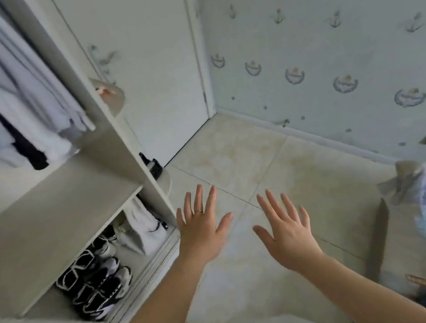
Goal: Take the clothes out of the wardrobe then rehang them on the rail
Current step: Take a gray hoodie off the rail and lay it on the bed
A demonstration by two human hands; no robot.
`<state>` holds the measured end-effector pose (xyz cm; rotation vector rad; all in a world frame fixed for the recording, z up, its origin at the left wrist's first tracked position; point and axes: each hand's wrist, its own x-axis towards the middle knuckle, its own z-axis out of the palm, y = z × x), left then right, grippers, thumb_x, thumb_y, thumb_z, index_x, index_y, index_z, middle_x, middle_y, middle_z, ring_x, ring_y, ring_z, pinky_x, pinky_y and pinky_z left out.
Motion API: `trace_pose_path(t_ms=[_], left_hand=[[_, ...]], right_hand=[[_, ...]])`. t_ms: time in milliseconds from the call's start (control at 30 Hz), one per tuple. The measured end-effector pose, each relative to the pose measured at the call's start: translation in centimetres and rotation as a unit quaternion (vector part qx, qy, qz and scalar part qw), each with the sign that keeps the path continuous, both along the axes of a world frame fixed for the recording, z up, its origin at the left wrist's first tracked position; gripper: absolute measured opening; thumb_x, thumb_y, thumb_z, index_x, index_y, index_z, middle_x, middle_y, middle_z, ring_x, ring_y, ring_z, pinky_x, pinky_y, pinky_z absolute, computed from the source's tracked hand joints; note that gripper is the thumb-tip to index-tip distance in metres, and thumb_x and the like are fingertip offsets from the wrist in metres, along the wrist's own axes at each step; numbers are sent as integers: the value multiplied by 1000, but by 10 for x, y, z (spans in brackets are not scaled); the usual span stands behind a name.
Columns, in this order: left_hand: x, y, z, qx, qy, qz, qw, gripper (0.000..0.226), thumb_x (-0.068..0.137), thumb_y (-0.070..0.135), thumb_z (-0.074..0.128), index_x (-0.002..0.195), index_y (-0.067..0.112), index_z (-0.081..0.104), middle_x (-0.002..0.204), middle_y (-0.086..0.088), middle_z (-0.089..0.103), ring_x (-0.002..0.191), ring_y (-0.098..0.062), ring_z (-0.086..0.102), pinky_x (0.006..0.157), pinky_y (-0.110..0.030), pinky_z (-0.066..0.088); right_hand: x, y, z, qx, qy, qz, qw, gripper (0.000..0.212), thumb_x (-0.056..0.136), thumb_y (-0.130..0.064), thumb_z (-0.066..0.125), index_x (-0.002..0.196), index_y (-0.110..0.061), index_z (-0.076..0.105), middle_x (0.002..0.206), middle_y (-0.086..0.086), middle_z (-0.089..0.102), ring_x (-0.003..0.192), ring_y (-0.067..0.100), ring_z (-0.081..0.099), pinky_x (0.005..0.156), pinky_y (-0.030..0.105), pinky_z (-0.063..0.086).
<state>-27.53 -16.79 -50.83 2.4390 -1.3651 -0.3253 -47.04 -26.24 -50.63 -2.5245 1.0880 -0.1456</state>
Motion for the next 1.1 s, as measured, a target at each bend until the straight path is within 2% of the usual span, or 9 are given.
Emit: trace_pose_path(t_ms=[167,400,600,700,867,1000,1100], left_hand=[[99,57,32,-47,-32,100,993,71,96,67,29,155,44,-2,166,8,-11,151,-20,-15,120,-53,-4],[209,105,125,-155,-101,187,965,72,93,70,23,154,47,-7,165,14,-17,149,-11,-24,121,-51,-7],[280,123,225,-230,-226,237,917,71,94,70,21,156,45,-3,164,16,-16,149,-11,-23,121,-48,-5],[315,124,280,-262,-268,251,892,72,92,71,18,155,46,-7,164,17,-18,148,-10,-26,122,-50,-4],[373,124,372,-289,-346,270,851,70,92,73,14,153,48,-12,164,16,-18,148,-10,-27,122,-50,-2],[413,121,441,-286,-380,291,830,73,89,76,8,152,47,-15,164,14,-18,147,-11,-26,122,-48,-6],[444,120,482,-295,-374,310,823,75,87,78,7,152,47,-14,164,14,-17,148,-11,-24,121,-46,-8]], right_hand=[[132,20,37,-64,-49,115,990,67,94,-68,8,151,-43,-19,159,-17,-23,148,20,-21,118,50,-13],[270,34,132,-151,-143,232,950,66,98,-63,17,156,-38,-3,163,-16,-10,151,18,-12,121,53,0],[352,41,241,-235,-226,311,893,67,97,-62,18,156,-37,3,164,-15,-4,151,18,-9,121,51,3],[383,37,298,-275,-271,340,858,66,97,-62,18,156,-38,1,163,-17,-8,151,16,-12,121,51,3],[432,28,398,-331,-342,374,796,66,98,-60,21,157,-36,3,164,-15,-4,152,19,-5,120,54,8],[469,20,479,-380,-374,376,758,67,96,-64,16,156,-38,3,163,-17,-4,152,17,-6,121,51,6],[497,15,533,-403,-375,370,748,68,95,-65,17,156,-38,4,163,-18,-3,151,16,-6,121,49,5]])
